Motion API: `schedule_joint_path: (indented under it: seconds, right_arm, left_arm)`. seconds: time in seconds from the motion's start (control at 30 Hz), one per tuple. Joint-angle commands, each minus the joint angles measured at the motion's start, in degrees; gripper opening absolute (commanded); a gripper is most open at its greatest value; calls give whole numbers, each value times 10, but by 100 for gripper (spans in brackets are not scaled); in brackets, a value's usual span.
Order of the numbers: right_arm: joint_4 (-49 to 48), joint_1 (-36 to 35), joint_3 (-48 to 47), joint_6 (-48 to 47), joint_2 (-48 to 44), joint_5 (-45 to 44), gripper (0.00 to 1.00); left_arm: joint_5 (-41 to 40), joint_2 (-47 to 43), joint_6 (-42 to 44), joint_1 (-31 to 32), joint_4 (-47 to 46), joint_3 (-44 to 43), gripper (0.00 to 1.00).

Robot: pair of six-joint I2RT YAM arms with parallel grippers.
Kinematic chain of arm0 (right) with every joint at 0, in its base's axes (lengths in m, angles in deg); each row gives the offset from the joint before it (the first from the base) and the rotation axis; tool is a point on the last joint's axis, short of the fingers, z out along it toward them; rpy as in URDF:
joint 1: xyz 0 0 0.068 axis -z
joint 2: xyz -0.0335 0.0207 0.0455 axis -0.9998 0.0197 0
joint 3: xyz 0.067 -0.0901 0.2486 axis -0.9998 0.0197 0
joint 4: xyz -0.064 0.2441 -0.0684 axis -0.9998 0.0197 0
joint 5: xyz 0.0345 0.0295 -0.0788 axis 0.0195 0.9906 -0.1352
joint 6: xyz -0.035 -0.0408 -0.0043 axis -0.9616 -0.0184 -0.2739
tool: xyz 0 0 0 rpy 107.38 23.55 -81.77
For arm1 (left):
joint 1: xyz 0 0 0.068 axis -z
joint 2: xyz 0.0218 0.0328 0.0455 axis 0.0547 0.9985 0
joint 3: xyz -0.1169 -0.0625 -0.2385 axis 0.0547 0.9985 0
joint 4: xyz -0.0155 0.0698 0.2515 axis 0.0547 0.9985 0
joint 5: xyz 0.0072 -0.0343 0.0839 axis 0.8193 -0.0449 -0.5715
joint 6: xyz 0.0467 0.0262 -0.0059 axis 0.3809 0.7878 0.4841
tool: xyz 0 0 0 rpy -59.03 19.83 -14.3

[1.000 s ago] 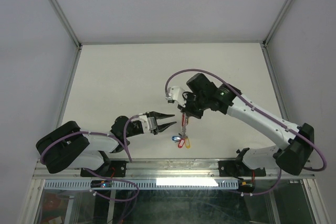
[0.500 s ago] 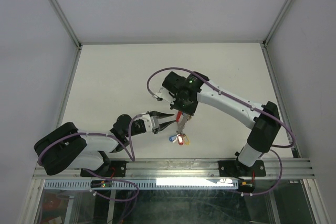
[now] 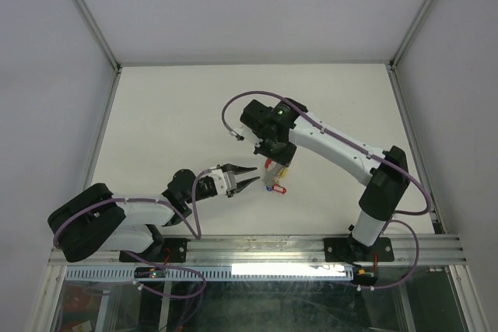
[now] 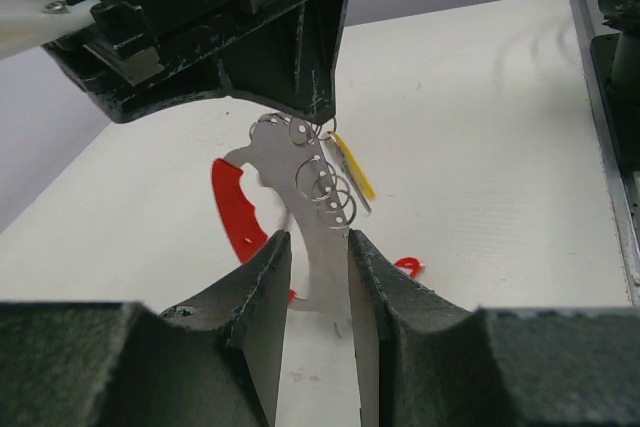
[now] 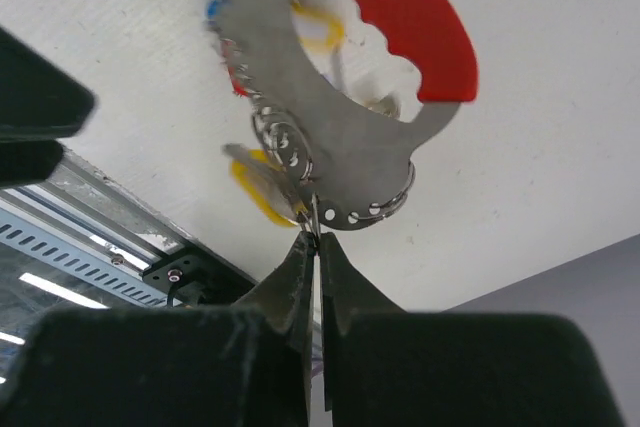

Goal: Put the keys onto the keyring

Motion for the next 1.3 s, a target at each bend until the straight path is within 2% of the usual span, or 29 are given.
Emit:
schedule_joint_path:
  seconds: [0.0,0.3,0.47,0.73,1.27]
  right_arm:
    - [11,11,-7,20,-28,11,0]
    - [-15,10,-27,5,-27,97,0]
    - [-21,10,-33,4,-22,99,0]
    - [-38,10,-21,1,-24,99,0]
    - [-54,4,-6,-14,-25,110,0]
  left_arm:
    - [-10,-8,6,-5,-7,-19,28]
    - [-27,51,4,-5,-28,-67,29]
    - [-29,76,3,-5,-51,-83,32]
    - [19,103,-6,-5,-56,-90,31]
    - [23,102,-3,-5,-40,-97,28]
